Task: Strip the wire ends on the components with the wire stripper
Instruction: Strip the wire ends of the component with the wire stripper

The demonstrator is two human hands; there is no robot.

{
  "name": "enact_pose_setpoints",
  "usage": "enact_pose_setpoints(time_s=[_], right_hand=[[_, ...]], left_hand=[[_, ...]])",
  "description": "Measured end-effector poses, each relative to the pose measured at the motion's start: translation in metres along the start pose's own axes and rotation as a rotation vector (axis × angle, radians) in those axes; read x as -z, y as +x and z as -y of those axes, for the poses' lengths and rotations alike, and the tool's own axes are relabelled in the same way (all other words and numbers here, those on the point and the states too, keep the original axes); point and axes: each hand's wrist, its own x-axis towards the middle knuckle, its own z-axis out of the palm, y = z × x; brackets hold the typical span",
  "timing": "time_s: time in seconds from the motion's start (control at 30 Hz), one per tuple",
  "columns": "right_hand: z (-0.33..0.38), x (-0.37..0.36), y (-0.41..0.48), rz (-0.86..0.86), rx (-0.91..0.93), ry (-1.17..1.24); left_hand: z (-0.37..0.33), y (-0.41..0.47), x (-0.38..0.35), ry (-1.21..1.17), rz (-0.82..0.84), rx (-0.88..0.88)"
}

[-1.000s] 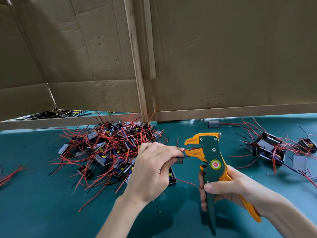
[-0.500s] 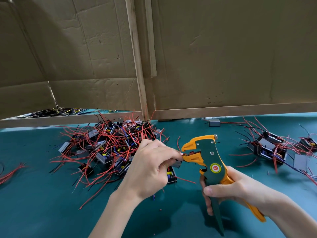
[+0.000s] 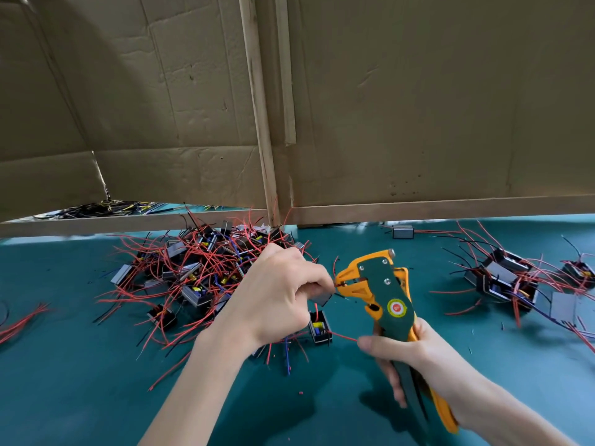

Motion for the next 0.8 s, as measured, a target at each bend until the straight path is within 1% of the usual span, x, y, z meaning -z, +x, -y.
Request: enact_pose_setpoints(time_s=[0.03,0.1,0.17,0.27,0.37,0.43,0.5,0.57,0.63,0.73,0.77,0.8], right_hand=[[0.001,0.0,0.0,0.051,0.001,0.06],[0.005,0.005,0.001,0.131,0.029,0.254],[0.01,0.012,0.003,0.119,0.059,0.402],[0.016,0.02,0.006,-0.01,0.079,0.5],[0.015,0.027,0.012,-0.213,0.04,0.559],[0.011,0.033,0.017,-0.335,-0.007,0.579],[0.007,0.041,0.021,-0.413,-0.059,0.621],[0.006,0.048,0.023,-0.438,-0.102,0.659],[0.006,0.052,0.025,-0.444,-0.122,0.672],[0.006,0.054,0.025,-0.425,-0.124,0.67],[0.006,0.054,0.025,-0.413,-0.125,0.664],[0.006,0.055,0.025,-0.403,-0.129,0.659]], left_hand=[[0.001,0.001,0.0,-0.013,0.001,0.005],[0.002,0.001,0.0,-0.071,-0.028,0.014],[0.006,0.002,0.0,-0.119,-0.059,0.016],[0.01,0.007,-0.005,-0.208,-0.079,0.122],[0.016,0.023,-0.02,-0.285,-0.031,0.272],[0.018,0.043,-0.036,-0.272,0.01,0.301],[0.018,0.071,-0.056,-0.224,0.077,0.272],[0.013,0.105,-0.078,-0.174,0.118,0.2],[0.008,0.139,-0.1,-0.146,0.111,0.129],[0.001,0.174,-0.128,0.101,0.122,0.061],[0.003,0.179,-0.133,0.128,0.121,0.062],[0.004,0.18,-0.134,0.096,0.117,0.073]])
